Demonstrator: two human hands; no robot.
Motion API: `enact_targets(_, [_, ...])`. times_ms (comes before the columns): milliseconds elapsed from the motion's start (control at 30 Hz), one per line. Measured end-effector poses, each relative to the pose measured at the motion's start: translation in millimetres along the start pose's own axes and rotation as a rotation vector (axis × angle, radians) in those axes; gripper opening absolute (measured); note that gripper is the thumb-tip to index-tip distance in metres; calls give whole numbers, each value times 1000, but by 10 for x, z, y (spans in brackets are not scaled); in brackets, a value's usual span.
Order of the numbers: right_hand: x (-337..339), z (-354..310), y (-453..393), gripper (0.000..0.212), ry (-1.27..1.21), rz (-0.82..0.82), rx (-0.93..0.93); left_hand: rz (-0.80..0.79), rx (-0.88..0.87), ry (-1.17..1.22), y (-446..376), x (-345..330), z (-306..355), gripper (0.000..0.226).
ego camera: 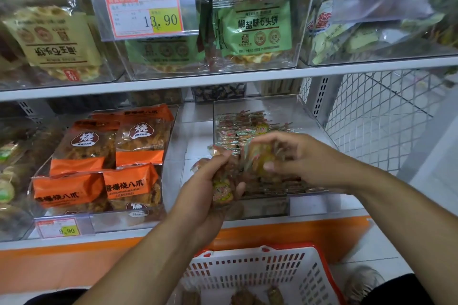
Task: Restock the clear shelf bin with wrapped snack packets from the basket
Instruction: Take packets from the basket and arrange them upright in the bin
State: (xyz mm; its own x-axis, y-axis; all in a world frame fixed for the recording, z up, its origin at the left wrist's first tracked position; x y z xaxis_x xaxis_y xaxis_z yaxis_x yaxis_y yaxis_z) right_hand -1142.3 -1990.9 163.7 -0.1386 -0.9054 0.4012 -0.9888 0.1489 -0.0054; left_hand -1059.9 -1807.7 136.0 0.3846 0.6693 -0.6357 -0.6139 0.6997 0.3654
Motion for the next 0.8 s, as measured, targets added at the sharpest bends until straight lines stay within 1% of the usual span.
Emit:
enact_targets(33, [72,86,-74,41,-96,78,-51,-4,-18,-29,-13,-17,0,23])
enact_targets(67, [129,192,-162,36,-194,158,-110,-22,-26,-58,-25,-40,-8,24])
enact_targets(100, [174,299,-258,34,-266,237,-166,-41,-29,-85,-39,-65,-22,30])
enact_targets(133, [208,405,-362,35,-289,316,-216,-53,-29,-111,-61,-86,-39,36])
enact_targets(167, [242,506,-460,37,-268,391,-259,-67,-30,-138,-86,-105,-56,38])
enact_targets(233, [298,696,-636,40,-146,522,-323,-95,-23,-174,-131,-139,-82,35])
enact_targets(300, [346,820,-784,45,-23,606,-369,-104,8,-187,-162,-158,-92,40])
enact_targets(367, [365,885,-936,49,103,616,-379,-100,29,-199,-194,-141,-93,46])
enact_targets(400, [372,907,-1006,50,162,604,-387,-92,35,-206,-205,-123,-93,45])
enact_targets(500, [384,986,-1136,49,378,561,-458,-81,41,-216,-244,-82,-86,34])
enact_targets(533, [379,1011,-1152,52,430,552,-475,-84,40,-215,-254,-77,-77,34])
enact_targets(600, [369,1026,-1170,67,428,550,-464,-86,36,-219,-271,-78,-54,37])
enact_targets(667, [348,976,-1189,83,387,545,-400,-82,39,-221,-283,-71,-40,40])
enact_targets(700, [336,945,-1210,84,382,533,-366,-79,42,-221,-284,-65,-36,40])
enact_targets(800, [260,877,-1278,72,491,456,-308,-64,56,-212,-272,-40,-37,37])
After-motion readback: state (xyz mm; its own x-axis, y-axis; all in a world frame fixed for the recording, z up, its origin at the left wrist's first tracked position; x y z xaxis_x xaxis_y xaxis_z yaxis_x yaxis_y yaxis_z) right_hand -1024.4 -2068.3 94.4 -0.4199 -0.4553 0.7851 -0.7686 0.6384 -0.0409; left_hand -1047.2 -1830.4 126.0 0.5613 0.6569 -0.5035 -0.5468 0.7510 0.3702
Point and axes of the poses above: each hand's wrist, its own y-axis away from the middle knuckle, its own x-axis out of the back of the hand, z = x × y, the point moved 3 cm from there along -y, towards the middle knuckle, and after that the axes turned 4 degrees about y, right-handed, at the moved point
